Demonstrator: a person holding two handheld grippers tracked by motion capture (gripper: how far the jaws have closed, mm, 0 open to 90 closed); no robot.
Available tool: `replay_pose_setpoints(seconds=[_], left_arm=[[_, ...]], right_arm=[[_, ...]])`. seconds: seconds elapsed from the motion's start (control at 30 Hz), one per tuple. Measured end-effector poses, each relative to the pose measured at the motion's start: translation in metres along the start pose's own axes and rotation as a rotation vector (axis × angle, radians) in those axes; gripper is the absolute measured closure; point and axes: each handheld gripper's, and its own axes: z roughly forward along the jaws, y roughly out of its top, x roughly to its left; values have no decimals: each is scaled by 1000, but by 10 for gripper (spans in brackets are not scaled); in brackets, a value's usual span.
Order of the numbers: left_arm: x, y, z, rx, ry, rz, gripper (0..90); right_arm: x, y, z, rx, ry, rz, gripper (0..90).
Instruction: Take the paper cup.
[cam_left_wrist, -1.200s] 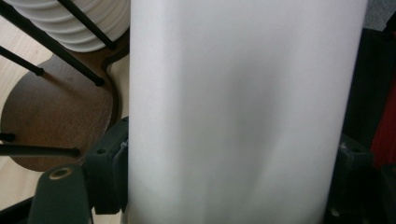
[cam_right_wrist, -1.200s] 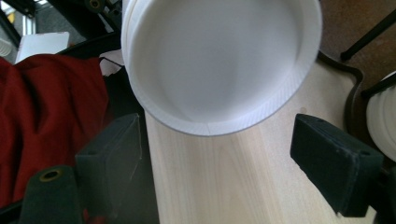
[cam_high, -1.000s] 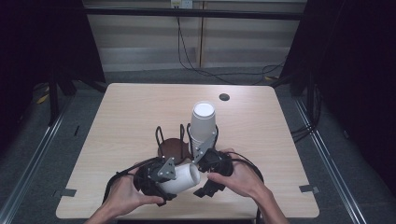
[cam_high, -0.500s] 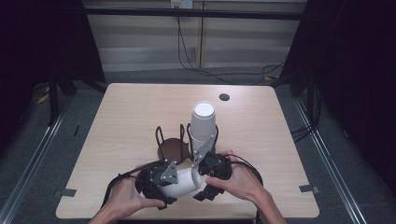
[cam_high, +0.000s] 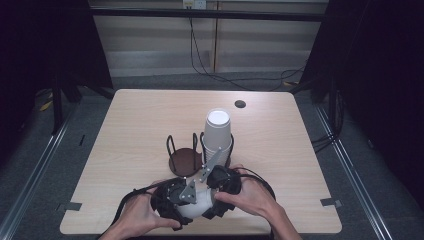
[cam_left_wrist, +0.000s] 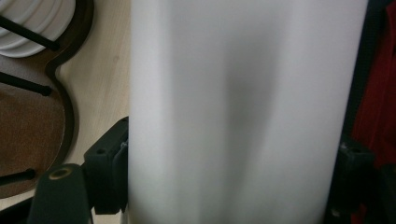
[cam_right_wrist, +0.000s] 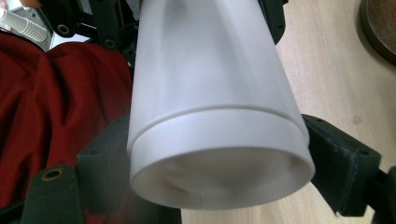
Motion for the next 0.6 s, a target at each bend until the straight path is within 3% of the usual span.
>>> replay_pose_setpoints(seconds=[0.1, 0.2, 0.33, 0.5, 0.53, 0.57, 0.6], left_arm=[[1, -1, -1, -23, -5, -14, 200], [1, -2, 0, -23, -15, -14, 200], [2, -1, -1, -22, -19, -6, 200], [2, -2, -1, -24, -31, 2, 199], [0, -3, 0, -41, -33, -18, 198], [2, -3, -1, -27, -32, 6, 198], [2, -3, -1, -26, -35, 3, 198]], right_arm=[[1, 1, 1, 18, 26, -2, 170], [0, 1, 2, -15, 38, -13, 175], [1, 1, 3, -8, 28, 8, 196], [1, 3, 5, -23, 34, -3, 211], [1, 3, 5, -26, 40, -2, 210], [1, 3, 5, -28, 37, -1, 221], [1, 3, 5, -26, 35, -4, 229]])
